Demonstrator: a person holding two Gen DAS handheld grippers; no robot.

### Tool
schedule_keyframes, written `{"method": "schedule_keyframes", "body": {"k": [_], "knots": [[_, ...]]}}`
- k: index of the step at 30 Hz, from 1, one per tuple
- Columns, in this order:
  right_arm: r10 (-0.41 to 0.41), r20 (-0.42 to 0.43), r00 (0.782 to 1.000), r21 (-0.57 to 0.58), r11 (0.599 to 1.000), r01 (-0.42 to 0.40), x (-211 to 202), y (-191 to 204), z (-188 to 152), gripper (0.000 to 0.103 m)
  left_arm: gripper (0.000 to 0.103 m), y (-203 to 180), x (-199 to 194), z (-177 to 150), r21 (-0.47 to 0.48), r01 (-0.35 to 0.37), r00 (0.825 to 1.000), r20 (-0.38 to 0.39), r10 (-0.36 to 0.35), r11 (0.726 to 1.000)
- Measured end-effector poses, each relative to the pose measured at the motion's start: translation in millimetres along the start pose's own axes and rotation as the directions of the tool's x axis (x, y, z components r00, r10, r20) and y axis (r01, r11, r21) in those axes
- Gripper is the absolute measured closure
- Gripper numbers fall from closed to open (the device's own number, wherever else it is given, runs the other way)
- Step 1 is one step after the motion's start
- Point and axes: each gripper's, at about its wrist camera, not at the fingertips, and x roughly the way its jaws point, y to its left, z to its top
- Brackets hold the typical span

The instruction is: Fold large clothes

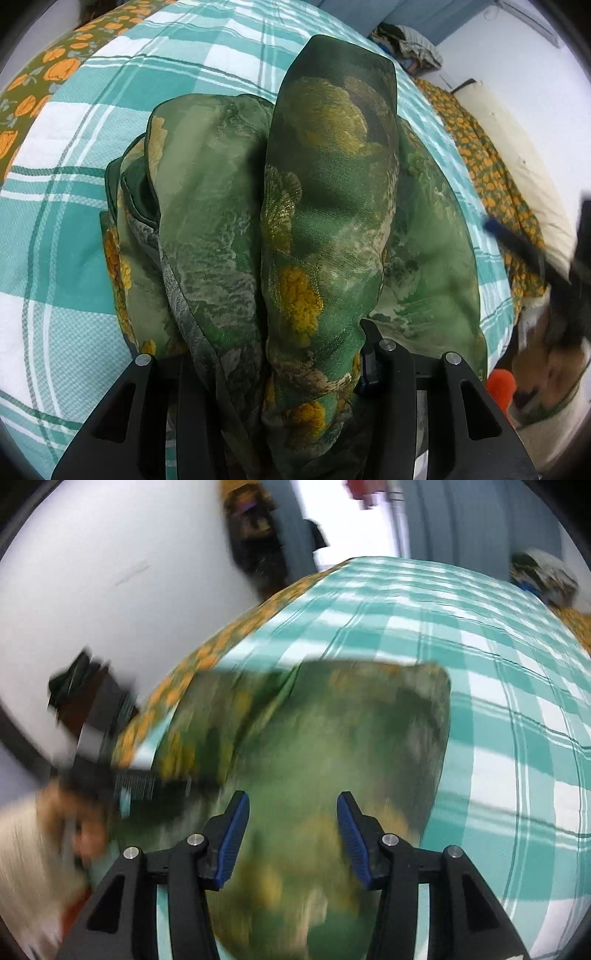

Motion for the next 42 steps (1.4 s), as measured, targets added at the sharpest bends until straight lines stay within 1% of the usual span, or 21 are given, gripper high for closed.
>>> {"method": "schedule_keyframes", "body": {"k": [1,2,4,5,7,10,12,14,16,20,23,25,26,27,30,32,34,35,37,38,42], "knots": [[-0.003,0.006,1.0,0.027,1.0,0.002,10.9,-3.7,13.8,0.052,0.057,2.0,-0.2,-0.9,-0.002,0.004,1.0,0.002,-0.004,1.0],[-0.002,0.005,1.0,0.046,0.999,0.002,18.4,-4.3,18.3,0.052,0.057,3.4,-0.4,-0.9,-0.005,0.009,1.0,0.004,-0.009,1.0],[0.007,-0.024,1.0,0.1,0.995,-0.005,49.3,-9.6,32.5,0.052,0.057,5.8,0.1,-1.8,-0.013,0.022,1.0,0.007,-0.022,1.0],[0.007,-0.055,0.998,0.113,0.994,-0.001,67.7,-11.4,34.4,0.052,0.057,8.9,-0.6,-4.0,-0.017,0.025,1.0,0.009,-0.025,1.0],[-0.017,-0.153,0.988,0.119,0.992,0.036,113.9,-16.3,29.0,0.052,0.058,13.9,2.3,-6.8,-0.024,0.015,1.0,0.003,-0.015,1.0],[-0.042,-0.207,0.977,0.087,0.994,0.062,138.4,-17.6,24.4,0.052,0.058,17.6,6.3,-6.7,-0.028,0.009,1.0,0.003,-0.008,1.0],[-0.052,-0.222,0.974,0.078,0.994,0.071,140.7,-16.5,24.1,0.052,0.058,20.2,6.3,-6.3,-0.036,0.018,1.0,0.004,-0.018,0.999],[-0.048,-0.223,0.974,0.081,0.994,0.068,140.4,-17.2,25.1,0.052,0.058,21.2,4.5,-7.5,-0.038,0.023,1.0,0.006,-0.022,0.999],[-0.039,-0.205,0.978,0.088,0.994,0.058,134.2,-18.8,24.6,0.052,0.057,18.8,2.7,-9.7,-0.032,0.019,1.0,0.007,-0.018,0.999],[-0.035,-0.193,0.981,0.062,0.997,0.048,102.9,-12.1,20.5,0.052,0.057,16.4,0.4,-13.4,-0.033,0.016,1.0,0.013,-0.016,0.999],[-0.007,-0.159,0.987,0.02,1.0,0.01,61.4,-0.8,0.4,0.052,0.057,14.9,1.2,-13.4,-0.037,0.02,1.0,0.01,-0.019,0.999],[-0.02,-0.122,0.992,-0.036,0.999,0.016,29.1,7.4,-25.2,0.052,0.056,13.8,0.8,-14.3,-0.035,0.018,1.0,0.01,-0.017,0.999],[-0.026,-0.112,0.993,-0.051,0.999,0.02,20.2,10.1,-32.0,0.052,0.056,14.0,0.3,-14.8,-0.036,0.018,1.0,0.011,-0.018,0.999],[-0.032,-0.097,0.995,-0.073,0.997,0.025,4.9,14.0,-45.4,0.052,0.056,8.0,1.0,-14.5,-0.038,0.018,1.0,0.012,-0.017,0.999],[-0.036,-0.075,0.997,-0.089,0.996,0.029,-27.2,19.9,-77.8,0.052,0.056,9.2,1.7,-13.9,-0.043,0.023,1.0,0.016,-0.023,0.999],[-0.04,-0.071,0.997,-0.09,0.995,0.034,-31.8,22.4,-94.8,0.051,0.056,9.7,1.3,-14.2,-0.042,0.024,1.0,0.017,-0.023,0.999],[-0.073,-0.064,0.995,-0.123,0.99,0.065,-24.0,25.1,-104.3,0.051,0.056,9.3,1.7,-14.9,-0.041,0.016,1.0,0.016,-0.016,0.999],[-0.085,-0.078,0.993,-0.125,0.989,0.075,-14.5,24.2,-107.7,0.05,0.056,8.0,2.3,-14.7,-0.041,0.012,1.0,0.016,-0.011,0.999],[-0.097,-0.093,0.991,-0.128,0.988,0.085,-0.3,21.3,-108.7,0.05,0.056,5.8,3.2,-14.5,-0.039,-0.002,1.0,0.017,0.003,0.999],[-0.11,-0.093,0.99,-0.158,0.983,0.094,5.8,22.7,-109.7,0.05,0.055,5.1,3.7,-14.4,-0.039,-0.005,1.0,0.017,0.006,0.999],[-0.112,-0.085,0.99,-0.178,0.979,0.095,9.7,22.4,-110.4,0.05,0.055,3.5,4.2,-13.5,-0.046,0.001,1.0,0.019,0.0,0.999]]}}
